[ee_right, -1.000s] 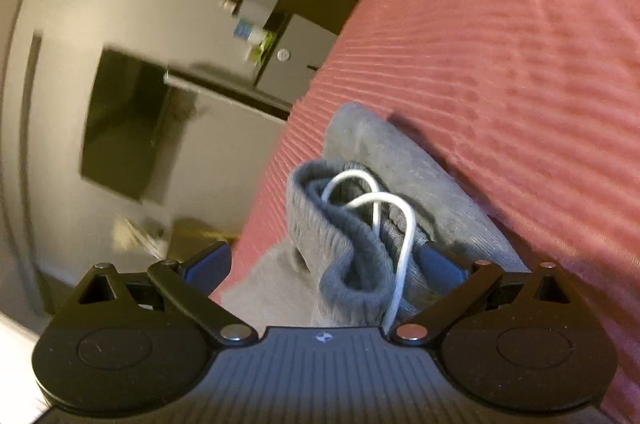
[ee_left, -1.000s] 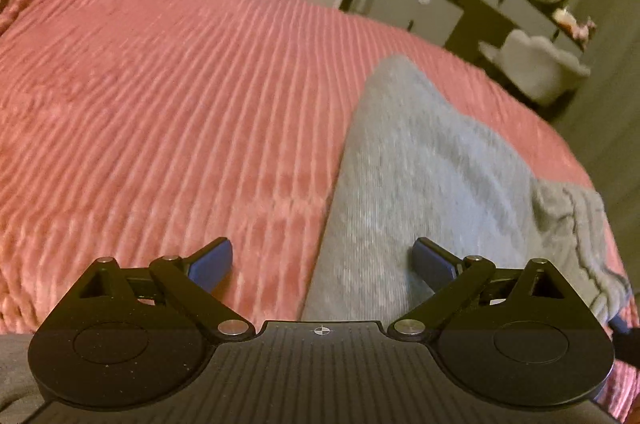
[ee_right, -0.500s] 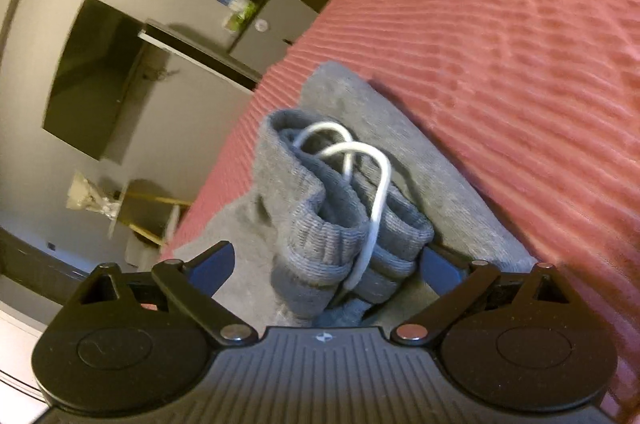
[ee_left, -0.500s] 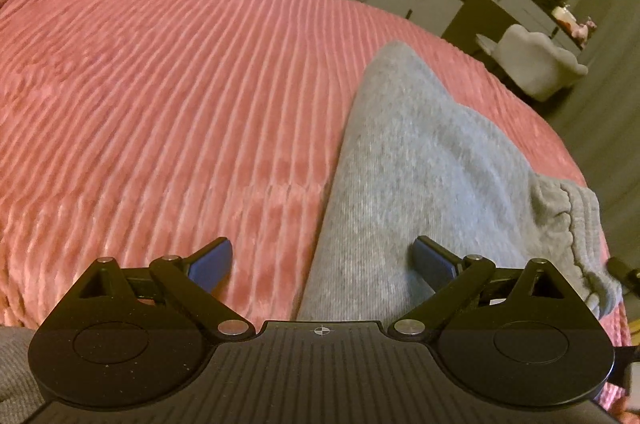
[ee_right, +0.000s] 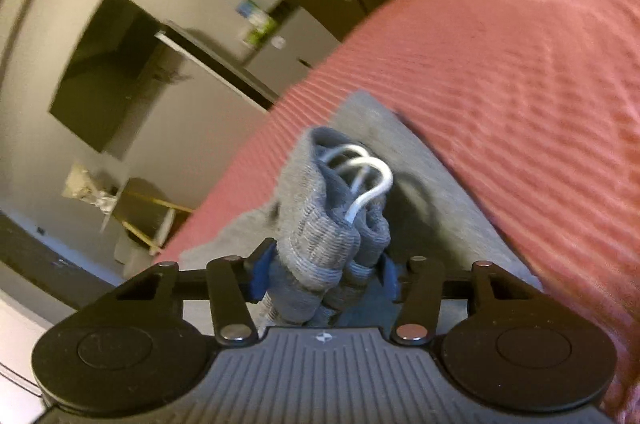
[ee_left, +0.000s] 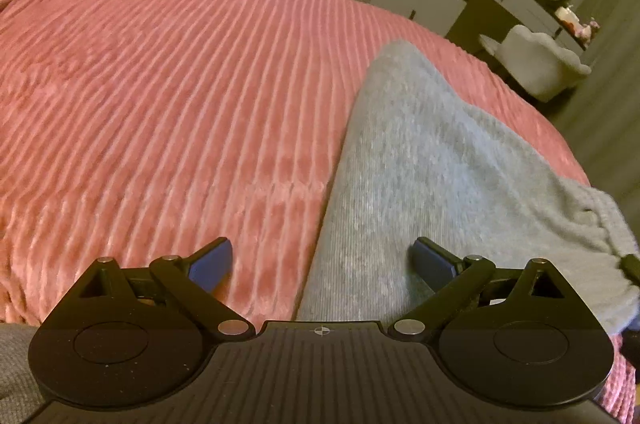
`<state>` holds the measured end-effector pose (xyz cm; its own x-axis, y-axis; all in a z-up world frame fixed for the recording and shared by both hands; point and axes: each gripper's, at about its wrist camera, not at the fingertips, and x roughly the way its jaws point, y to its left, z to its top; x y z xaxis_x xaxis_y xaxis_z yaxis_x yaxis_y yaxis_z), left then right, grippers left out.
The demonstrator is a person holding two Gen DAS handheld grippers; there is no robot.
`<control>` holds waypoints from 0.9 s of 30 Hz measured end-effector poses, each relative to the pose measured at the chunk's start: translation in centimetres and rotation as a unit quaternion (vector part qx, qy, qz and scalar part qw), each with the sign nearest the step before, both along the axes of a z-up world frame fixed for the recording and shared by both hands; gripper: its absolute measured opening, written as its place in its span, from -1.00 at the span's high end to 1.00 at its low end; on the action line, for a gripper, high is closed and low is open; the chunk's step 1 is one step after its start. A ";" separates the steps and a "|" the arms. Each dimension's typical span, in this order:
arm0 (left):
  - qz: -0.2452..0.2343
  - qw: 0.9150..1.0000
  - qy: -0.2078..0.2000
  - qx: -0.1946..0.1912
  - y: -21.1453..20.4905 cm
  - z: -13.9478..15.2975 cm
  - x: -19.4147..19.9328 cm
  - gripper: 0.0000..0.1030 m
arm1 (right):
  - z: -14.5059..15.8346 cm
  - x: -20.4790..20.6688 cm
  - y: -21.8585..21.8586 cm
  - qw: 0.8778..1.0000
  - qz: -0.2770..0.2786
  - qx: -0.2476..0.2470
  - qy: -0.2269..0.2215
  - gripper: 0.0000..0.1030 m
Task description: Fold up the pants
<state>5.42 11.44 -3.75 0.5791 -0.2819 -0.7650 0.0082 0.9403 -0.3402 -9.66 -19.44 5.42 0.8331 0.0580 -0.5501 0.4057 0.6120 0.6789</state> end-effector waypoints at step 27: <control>-0.180 0.970 0.022 0.160 -6.2 -0.5 -4.2 -0.95 | -2.3 -2.2 -2.2 0.995 -0.057 0.030 0.070 -0.93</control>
<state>1.22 5.22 -4.26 0.4515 -0.2029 -0.8689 0.3478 0.9368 -0.0380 -11.85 -21.64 3.12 0.7516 0.0032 -0.6596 0.5636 0.5164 0.6447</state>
